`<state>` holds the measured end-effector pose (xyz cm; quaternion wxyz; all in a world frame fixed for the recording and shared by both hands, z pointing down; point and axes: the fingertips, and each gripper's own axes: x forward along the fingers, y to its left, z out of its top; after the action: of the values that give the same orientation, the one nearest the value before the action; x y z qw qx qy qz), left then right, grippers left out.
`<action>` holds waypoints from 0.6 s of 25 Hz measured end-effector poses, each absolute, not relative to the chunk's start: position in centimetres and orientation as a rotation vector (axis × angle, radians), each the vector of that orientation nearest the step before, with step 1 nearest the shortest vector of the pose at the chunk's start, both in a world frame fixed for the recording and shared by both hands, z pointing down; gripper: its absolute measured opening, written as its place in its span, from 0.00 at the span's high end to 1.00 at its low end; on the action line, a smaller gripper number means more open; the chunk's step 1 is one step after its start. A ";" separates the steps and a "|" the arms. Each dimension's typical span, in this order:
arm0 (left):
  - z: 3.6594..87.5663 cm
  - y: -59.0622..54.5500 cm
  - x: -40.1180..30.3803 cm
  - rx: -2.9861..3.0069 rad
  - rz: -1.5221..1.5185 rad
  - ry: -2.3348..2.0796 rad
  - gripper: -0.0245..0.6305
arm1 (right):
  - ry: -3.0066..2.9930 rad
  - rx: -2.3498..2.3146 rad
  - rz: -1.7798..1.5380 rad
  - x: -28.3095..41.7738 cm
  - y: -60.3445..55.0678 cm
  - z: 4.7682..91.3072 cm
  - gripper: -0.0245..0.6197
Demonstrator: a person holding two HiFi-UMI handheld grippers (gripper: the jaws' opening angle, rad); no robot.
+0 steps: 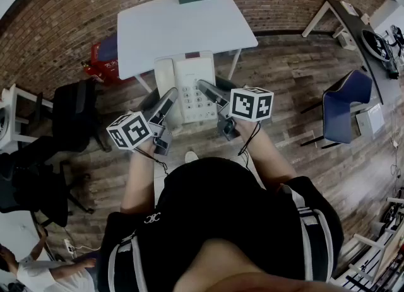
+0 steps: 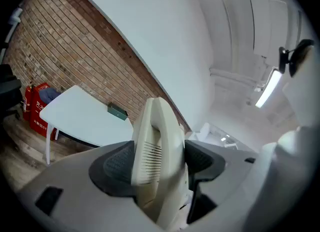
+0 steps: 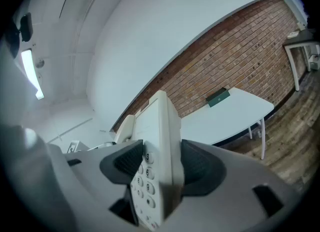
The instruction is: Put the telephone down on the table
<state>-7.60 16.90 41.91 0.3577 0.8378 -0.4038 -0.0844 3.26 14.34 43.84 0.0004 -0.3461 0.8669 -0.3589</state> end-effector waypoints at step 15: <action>41.7 17.5 -7.6 2.151 -0.200 -1.026 0.49 | 2.677 -1.131 -1.132 3.3 15.0 43.4 0.63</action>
<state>-7.56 17.46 41.70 0.3663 0.8370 -0.3990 -0.0780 3.32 14.97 43.37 0.0115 -0.3625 0.8583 -0.3629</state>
